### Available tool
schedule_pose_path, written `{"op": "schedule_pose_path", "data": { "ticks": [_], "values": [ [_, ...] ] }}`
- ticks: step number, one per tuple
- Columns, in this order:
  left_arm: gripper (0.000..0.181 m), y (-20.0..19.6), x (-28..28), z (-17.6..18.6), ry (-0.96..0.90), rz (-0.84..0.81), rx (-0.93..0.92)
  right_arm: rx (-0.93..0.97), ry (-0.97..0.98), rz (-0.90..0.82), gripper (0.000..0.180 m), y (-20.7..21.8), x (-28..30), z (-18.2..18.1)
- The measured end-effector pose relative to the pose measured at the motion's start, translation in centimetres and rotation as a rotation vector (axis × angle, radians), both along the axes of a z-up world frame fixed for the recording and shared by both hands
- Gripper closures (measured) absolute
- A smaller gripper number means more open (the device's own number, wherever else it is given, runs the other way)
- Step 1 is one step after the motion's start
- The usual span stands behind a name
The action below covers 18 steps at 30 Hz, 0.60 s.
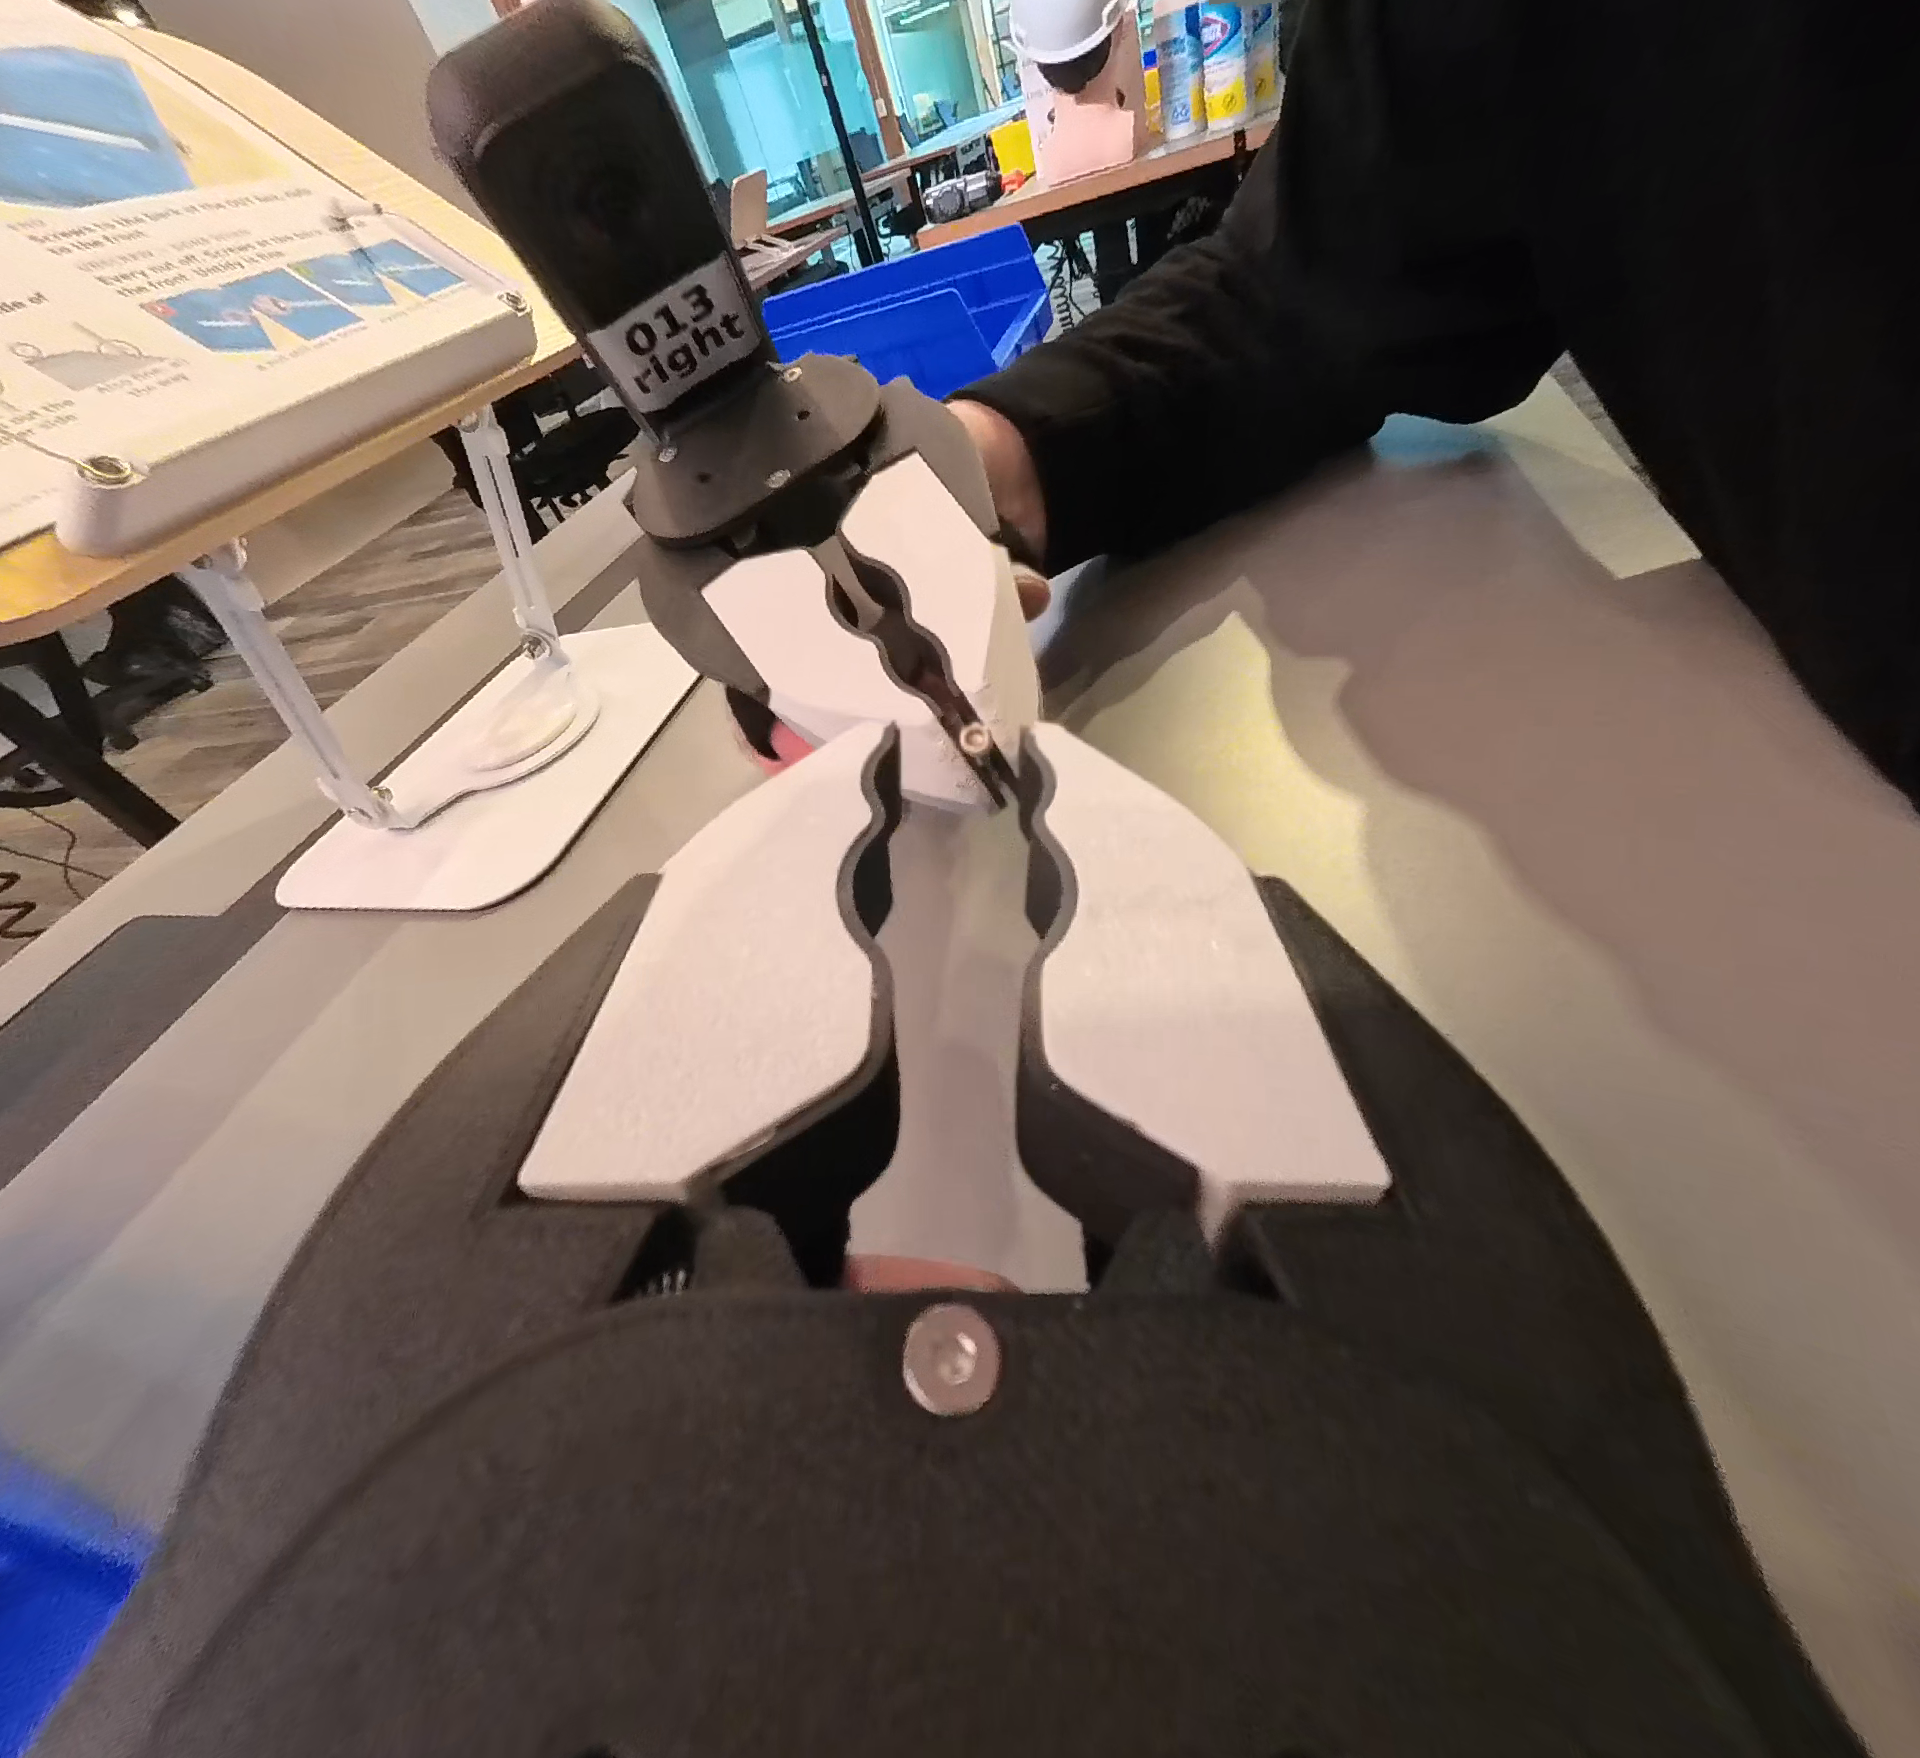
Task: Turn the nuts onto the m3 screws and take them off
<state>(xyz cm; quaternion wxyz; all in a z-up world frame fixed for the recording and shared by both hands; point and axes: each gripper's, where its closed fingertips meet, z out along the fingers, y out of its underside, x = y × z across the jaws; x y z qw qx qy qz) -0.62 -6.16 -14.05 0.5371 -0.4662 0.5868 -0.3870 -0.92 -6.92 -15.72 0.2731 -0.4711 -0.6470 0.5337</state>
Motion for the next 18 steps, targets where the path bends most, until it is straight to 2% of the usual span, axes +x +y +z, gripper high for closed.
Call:
{"op": "schedule_pose_path", "data": {
  "ticks": [18],
  "values": [
    [0.162,0.8,-0.1,-0.7,0.026,0.032,-0.009,0.014,0.004,0.005,0.178,-0.2,0.1,0.2]
  ]
}}
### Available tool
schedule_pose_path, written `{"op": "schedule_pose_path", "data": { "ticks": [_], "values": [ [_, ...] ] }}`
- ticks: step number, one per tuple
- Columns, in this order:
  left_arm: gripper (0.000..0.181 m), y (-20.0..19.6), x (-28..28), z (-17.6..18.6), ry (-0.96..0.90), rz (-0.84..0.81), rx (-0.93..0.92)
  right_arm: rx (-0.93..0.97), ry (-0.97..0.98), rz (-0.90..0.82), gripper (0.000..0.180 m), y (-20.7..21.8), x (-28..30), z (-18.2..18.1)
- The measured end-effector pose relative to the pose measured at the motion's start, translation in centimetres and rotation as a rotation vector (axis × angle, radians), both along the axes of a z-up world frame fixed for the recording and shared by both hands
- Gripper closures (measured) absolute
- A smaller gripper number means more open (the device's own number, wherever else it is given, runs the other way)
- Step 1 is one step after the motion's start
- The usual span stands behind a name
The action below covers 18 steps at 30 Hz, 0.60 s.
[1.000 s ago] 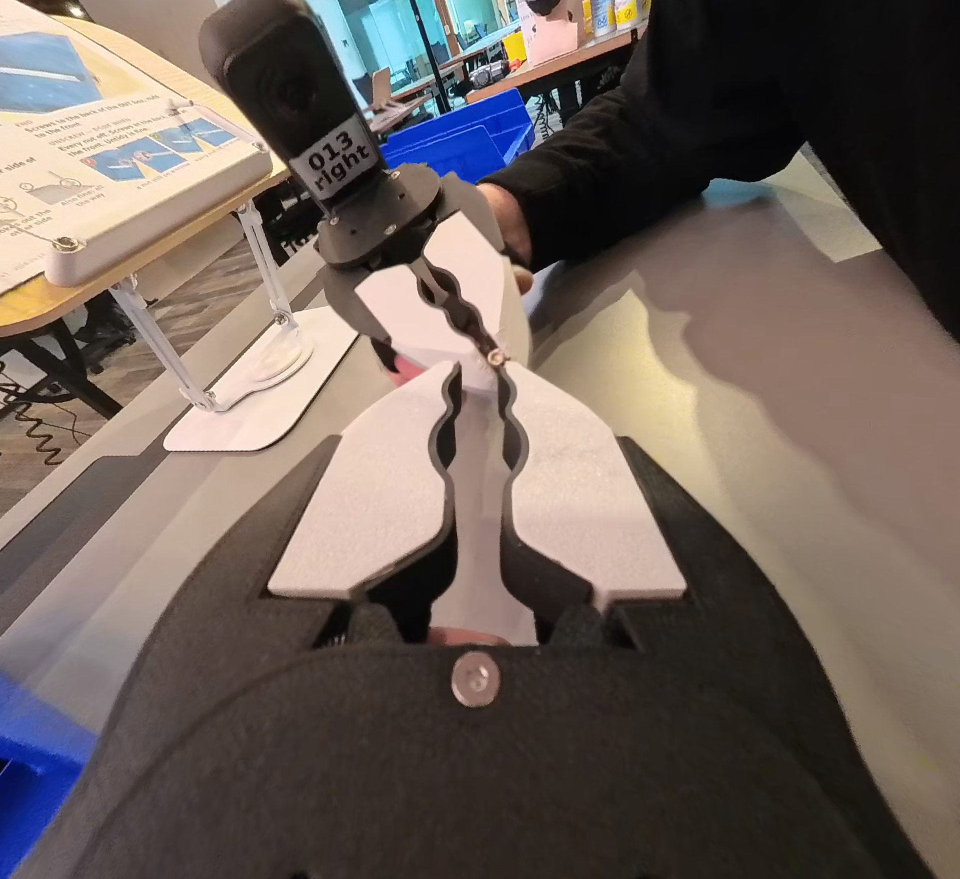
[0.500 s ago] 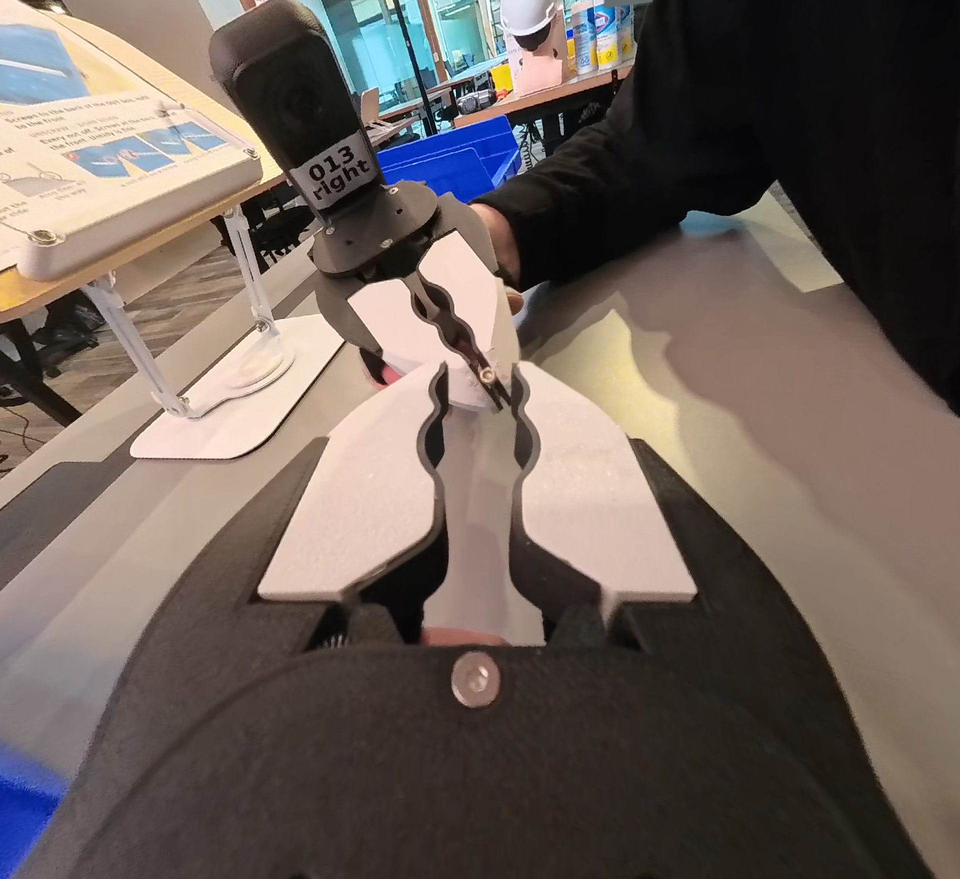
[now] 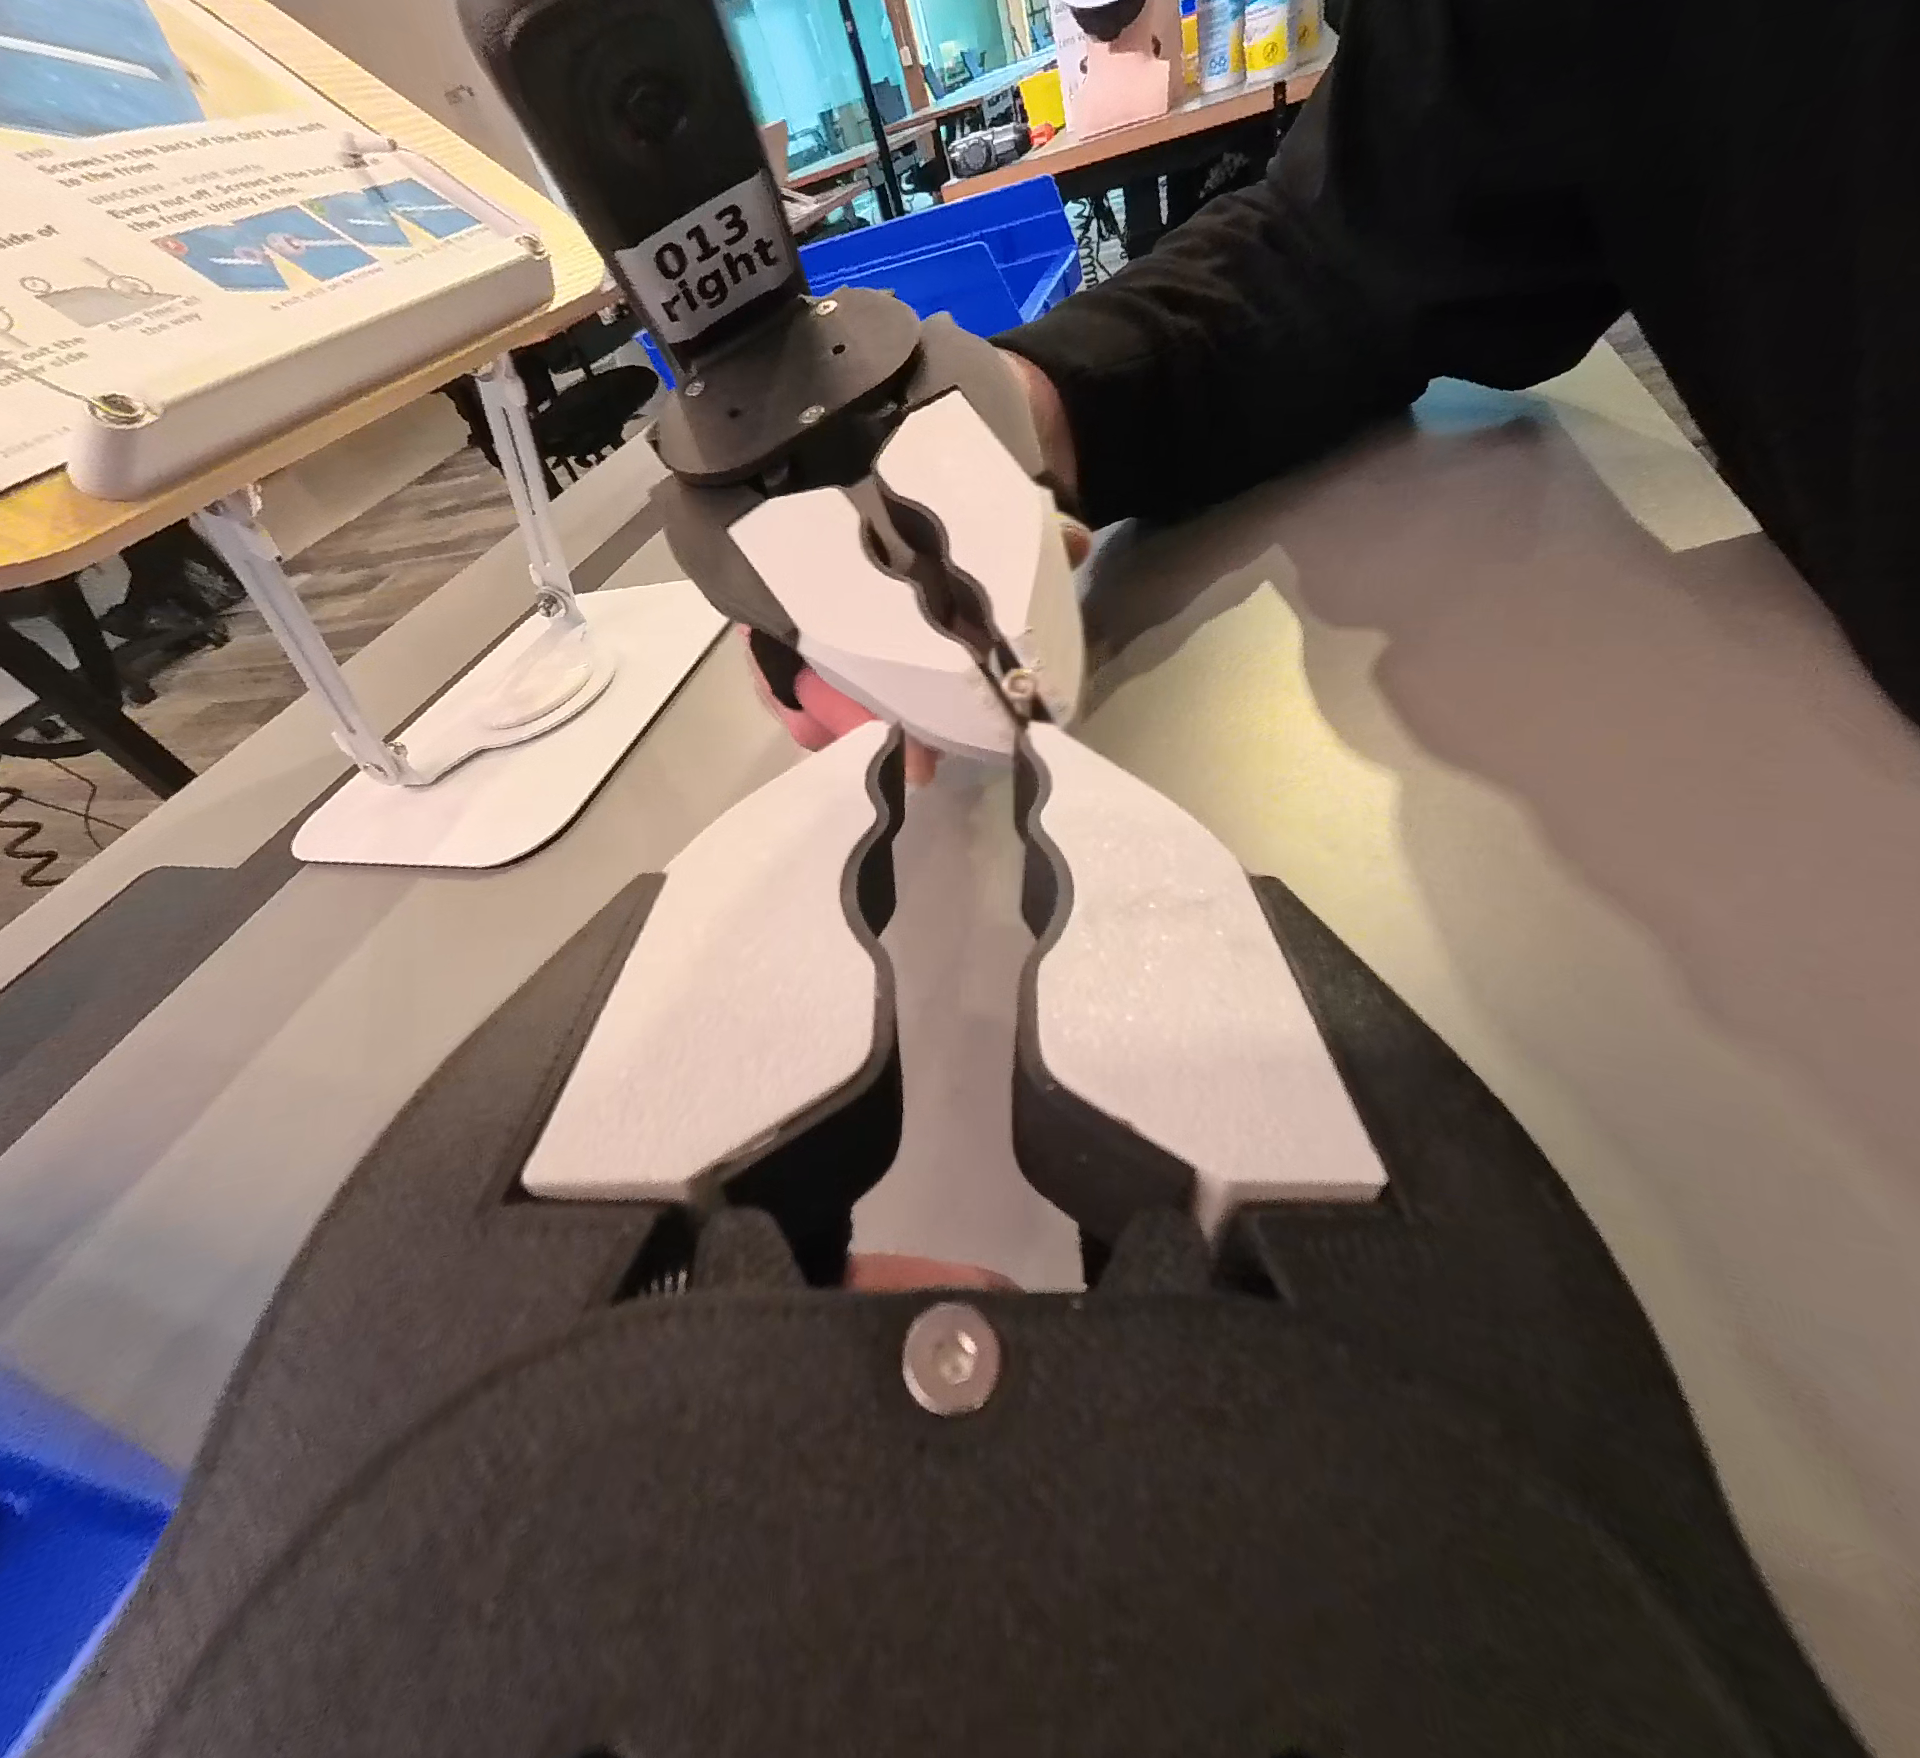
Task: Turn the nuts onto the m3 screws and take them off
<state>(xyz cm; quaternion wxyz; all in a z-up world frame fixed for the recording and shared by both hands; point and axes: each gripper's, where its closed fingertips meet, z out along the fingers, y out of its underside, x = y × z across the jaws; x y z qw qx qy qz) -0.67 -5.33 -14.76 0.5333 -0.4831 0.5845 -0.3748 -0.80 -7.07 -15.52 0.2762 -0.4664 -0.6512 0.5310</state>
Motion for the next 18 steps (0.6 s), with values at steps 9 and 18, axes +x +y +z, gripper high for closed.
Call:
{"op": "schedule_pose_path", "data": {
  "ticks": [9,18],
  "values": [
    [0.155,-0.2,0.1,0.3,-0.034,-0.027,-0.041,0.03,-0.032,-0.027,0.178,0.2,-0.6,-1.0],
    [0.158,0.7,-0.1,-0.7,0.016,0.014,-0.029,0.021,-0.013,0.003,0.178,-0.3,-0.2,-0.2]
  ]
}}
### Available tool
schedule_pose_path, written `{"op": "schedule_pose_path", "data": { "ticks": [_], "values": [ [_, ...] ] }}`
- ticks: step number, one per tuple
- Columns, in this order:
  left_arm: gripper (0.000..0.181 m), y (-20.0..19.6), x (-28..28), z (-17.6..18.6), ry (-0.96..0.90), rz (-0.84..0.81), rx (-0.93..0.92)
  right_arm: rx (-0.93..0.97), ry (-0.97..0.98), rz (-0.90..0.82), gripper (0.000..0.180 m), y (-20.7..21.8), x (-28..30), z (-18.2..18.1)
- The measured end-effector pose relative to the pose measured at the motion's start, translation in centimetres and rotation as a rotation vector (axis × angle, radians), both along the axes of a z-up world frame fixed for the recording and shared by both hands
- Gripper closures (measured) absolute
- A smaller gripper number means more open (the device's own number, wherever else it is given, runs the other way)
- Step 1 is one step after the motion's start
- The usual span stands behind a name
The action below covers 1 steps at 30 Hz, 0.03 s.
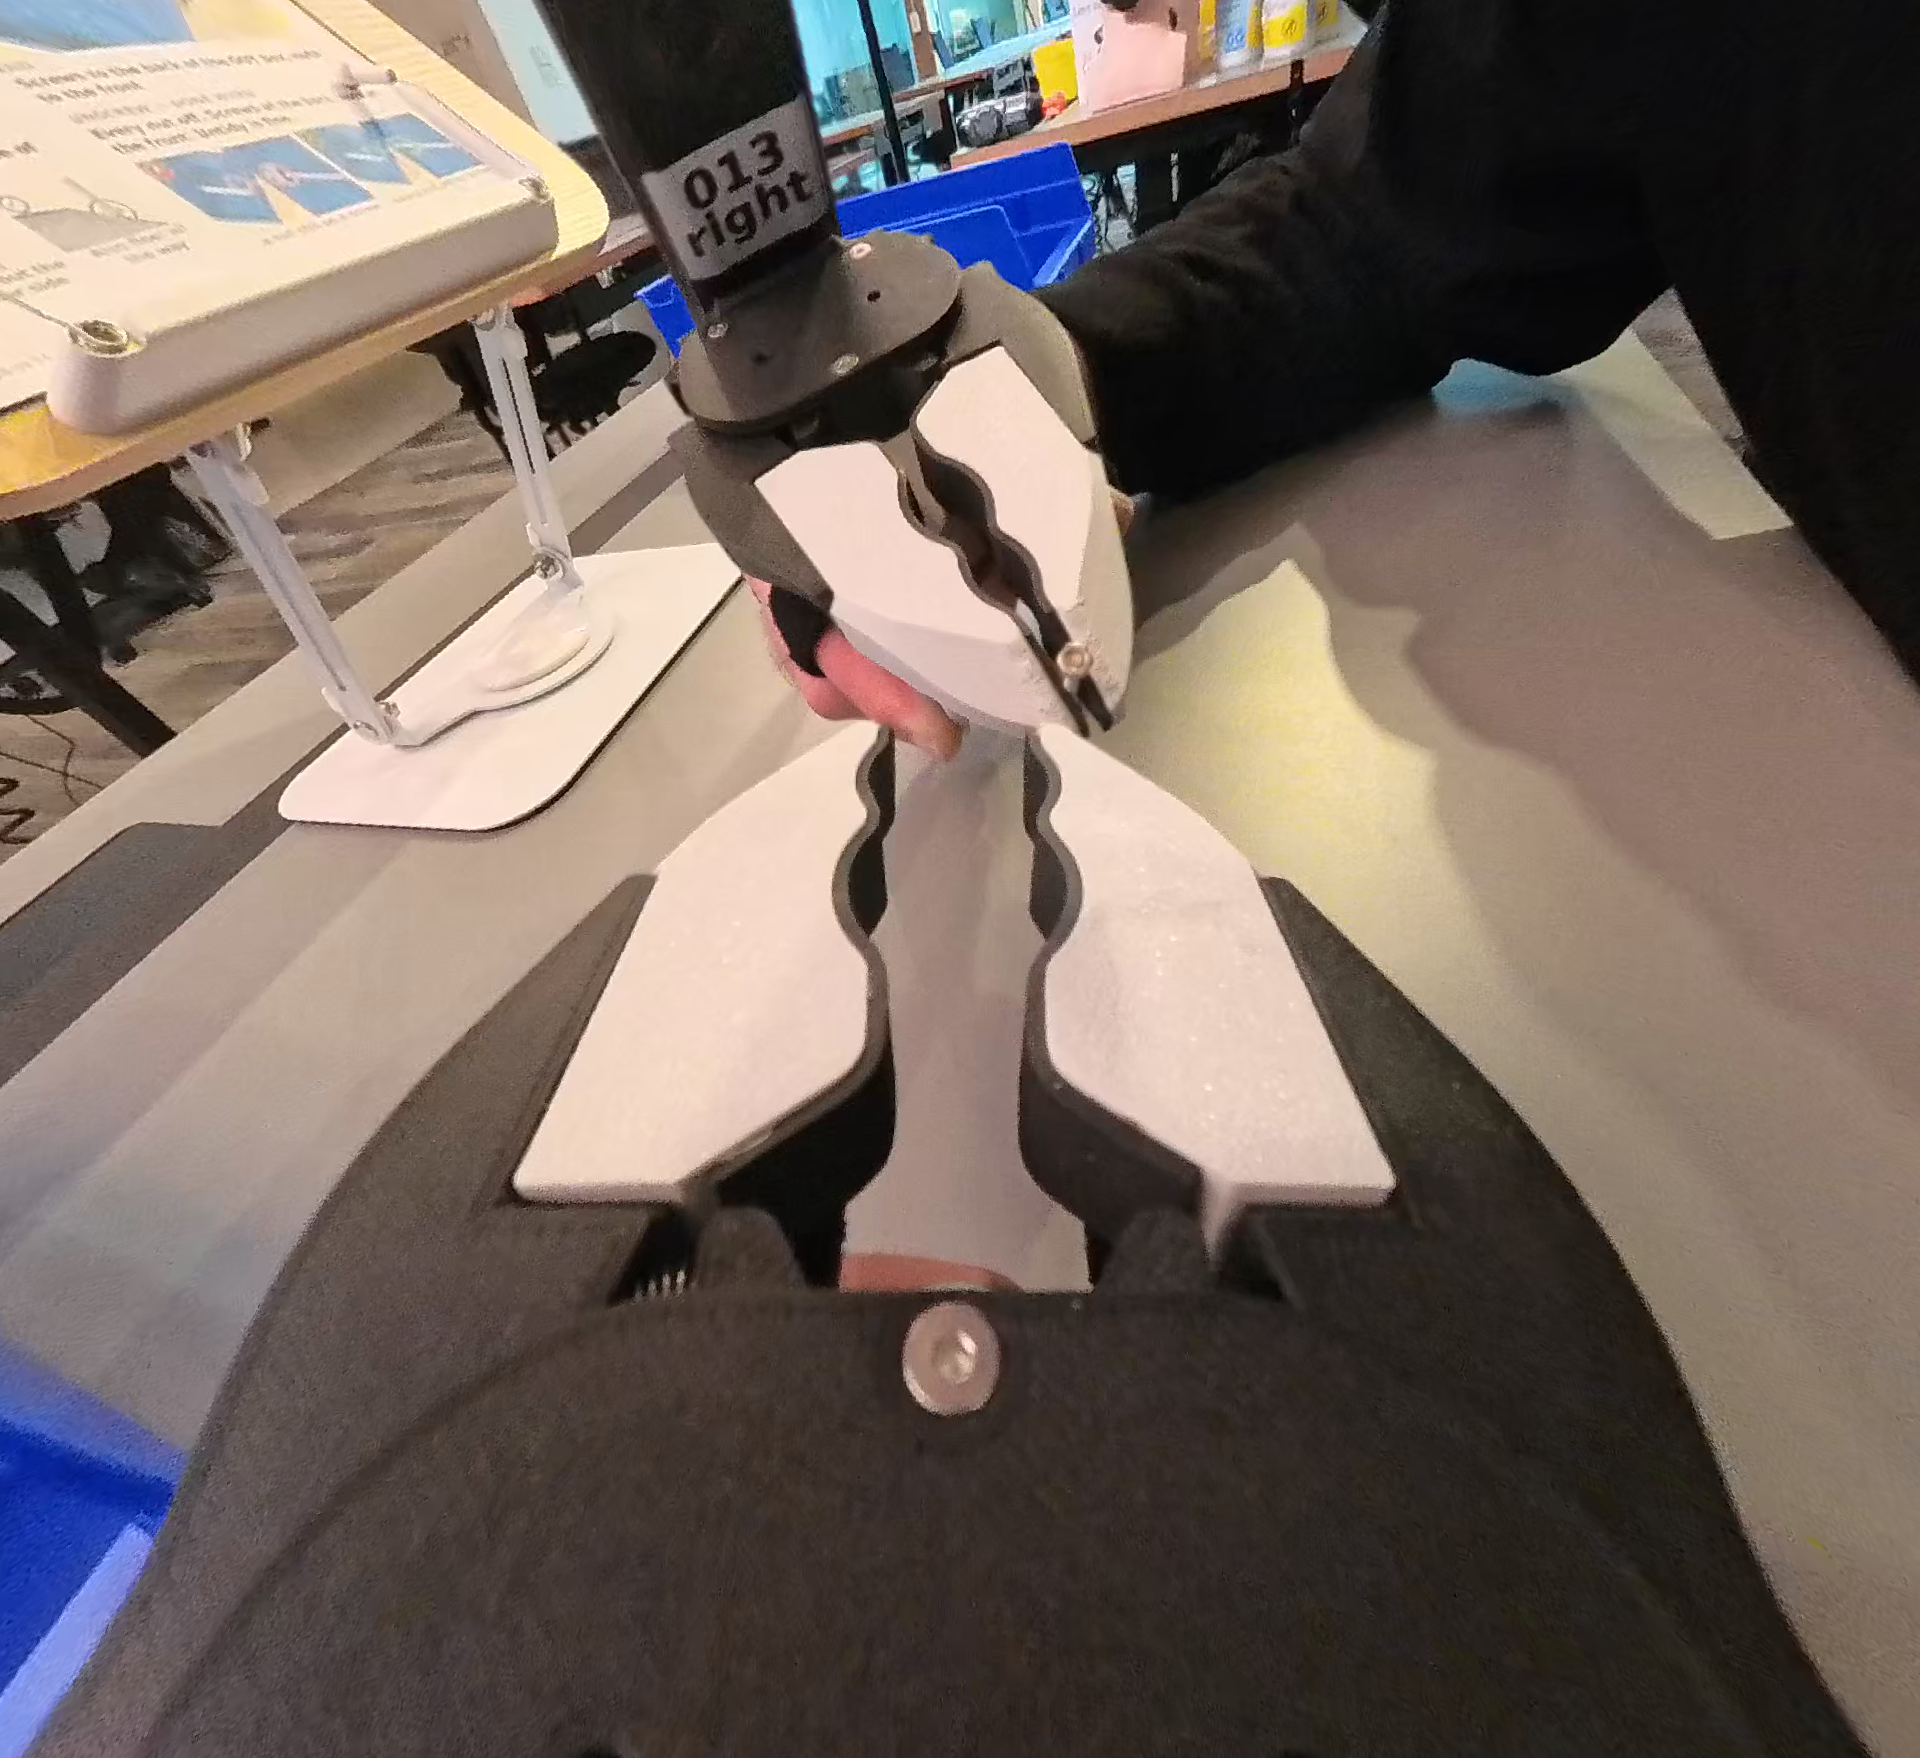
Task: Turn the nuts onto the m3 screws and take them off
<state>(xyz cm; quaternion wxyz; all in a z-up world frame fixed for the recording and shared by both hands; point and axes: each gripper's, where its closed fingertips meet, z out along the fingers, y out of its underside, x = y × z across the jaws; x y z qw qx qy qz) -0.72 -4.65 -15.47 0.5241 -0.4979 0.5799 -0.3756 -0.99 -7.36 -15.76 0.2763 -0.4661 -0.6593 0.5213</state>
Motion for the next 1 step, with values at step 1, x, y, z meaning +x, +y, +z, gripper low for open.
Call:
{"op": "schedule_pose_path", "data": {
  "ticks": [1],
  "values": [
    [0.158,-0.05,-0.02,0.1,-0.007,-0.004,-0.005,0.004,-0.002,-0.008,0.178,0.15,-0.02,-0.1]
  ]
}}
